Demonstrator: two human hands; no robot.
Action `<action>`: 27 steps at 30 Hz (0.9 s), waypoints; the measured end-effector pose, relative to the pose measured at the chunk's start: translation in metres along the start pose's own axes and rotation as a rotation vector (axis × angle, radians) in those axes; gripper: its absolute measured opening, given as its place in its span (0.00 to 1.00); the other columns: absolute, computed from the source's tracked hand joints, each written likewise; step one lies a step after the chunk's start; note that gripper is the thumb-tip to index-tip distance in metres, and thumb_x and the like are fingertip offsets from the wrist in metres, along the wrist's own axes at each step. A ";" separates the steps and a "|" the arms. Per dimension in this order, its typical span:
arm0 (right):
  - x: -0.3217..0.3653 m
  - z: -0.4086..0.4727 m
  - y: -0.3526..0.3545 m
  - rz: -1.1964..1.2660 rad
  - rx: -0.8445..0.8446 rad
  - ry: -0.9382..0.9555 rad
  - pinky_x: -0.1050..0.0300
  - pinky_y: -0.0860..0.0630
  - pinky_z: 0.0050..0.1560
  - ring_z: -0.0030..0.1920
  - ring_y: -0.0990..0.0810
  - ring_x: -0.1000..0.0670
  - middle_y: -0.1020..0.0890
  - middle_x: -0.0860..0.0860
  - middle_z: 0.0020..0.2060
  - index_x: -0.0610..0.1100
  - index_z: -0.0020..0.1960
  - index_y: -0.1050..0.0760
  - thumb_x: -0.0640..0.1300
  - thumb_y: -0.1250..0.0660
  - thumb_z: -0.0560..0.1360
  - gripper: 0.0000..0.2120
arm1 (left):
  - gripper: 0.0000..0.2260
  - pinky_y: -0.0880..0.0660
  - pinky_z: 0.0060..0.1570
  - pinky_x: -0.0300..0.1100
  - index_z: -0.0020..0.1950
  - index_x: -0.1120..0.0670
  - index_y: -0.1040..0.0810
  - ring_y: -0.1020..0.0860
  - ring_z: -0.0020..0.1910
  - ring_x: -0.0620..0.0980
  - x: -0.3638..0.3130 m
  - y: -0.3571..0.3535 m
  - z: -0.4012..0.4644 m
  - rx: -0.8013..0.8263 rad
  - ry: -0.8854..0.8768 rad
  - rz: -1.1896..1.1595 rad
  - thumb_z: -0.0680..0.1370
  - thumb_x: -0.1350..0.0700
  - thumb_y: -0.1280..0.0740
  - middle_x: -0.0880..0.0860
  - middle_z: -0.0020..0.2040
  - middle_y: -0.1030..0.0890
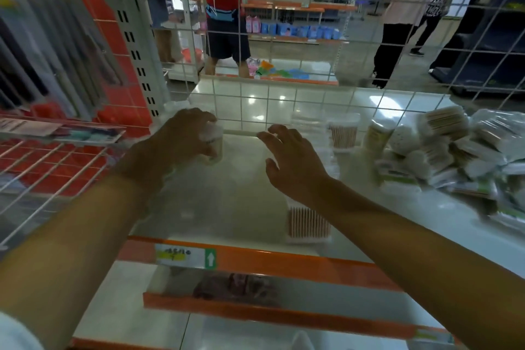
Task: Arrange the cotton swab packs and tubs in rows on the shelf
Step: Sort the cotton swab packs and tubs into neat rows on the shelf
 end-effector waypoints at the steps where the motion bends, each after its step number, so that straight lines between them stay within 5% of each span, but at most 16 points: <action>1: 0.004 0.002 0.000 -0.007 0.001 -0.008 0.51 0.36 0.62 0.65 0.34 0.44 0.34 0.45 0.68 0.44 0.71 0.37 0.41 0.39 0.75 0.24 | 0.29 0.37 0.53 0.34 0.67 0.61 0.30 0.29 0.61 0.57 0.006 -0.001 -0.001 0.011 -0.005 0.020 0.69 0.57 0.25 0.60 0.64 0.27; 4: 0.014 0.008 -0.002 -0.032 0.014 -0.032 0.53 0.36 0.61 0.64 0.33 0.45 0.33 0.47 0.67 0.45 0.71 0.38 0.42 0.40 0.76 0.24 | 0.30 0.40 0.63 0.41 0.69 0.57 0.33 0.33 0.66 0.55 0.025 -0.006 -0.003 0.016 -0.002 0.129 0.70 0.54 0.26 0.58 0.69 0.32; 10: 0.031 0.017 -0.010 -0.004 0.035 -0.087 0.53 0.34 0.59 0.63 0.32 0.46 0.30 0.47 0.65 0.45 0.70 0.35 0.43 0.39 0.75 0.23 | 0.30 0.29 0.59 0.51 0.66 0.56 0.29 0.27 0.60 0.57 0.033 -0.005 0.003 0.011 -0.036 0.301 0.67 0.52 0.24 0.58 0.63 0.27; 20: 0.048 0.024 -0.018 -0.027 0.075 -0.075 0.53 0.34 0.60 0.63 0.33 0.46 0.31 0.47 0.65 0.45 0.70 0.36 0.45 0.39 0.76 0.23 | 0.30 0.33 0.62 0.49 0.70 0.53 0.32 0.33 0.65 0.56 0.046 0.003 0.007 0.087 -0.018 0.388 0.70 0.46 0.28 0.55 0.69 0.33; 27: 0.059 0.024 -0.028 0.008 0.101 -0.063 0.50 0.33 0.59 0.62 0.32 0.43 0.28 0.45 0.62 0.44 0.69 0.34 0.42 0.38 0.74 0.22 | 0.22 0.34 0.61 0.47 0.65 0.59 0.28 0.31 0.64 0.56 0.048 -0.001 0.010 0.117 -0.013 0.255 0.73 0.56 0.30 0.58 0.66 0.29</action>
Point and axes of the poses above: each hand's wrist, its own z-axis towards the middle knuckle, its own y-axis out of the back of the hand, x = y × z, the point moved 2 cm from there along z, towards the middle knuckle
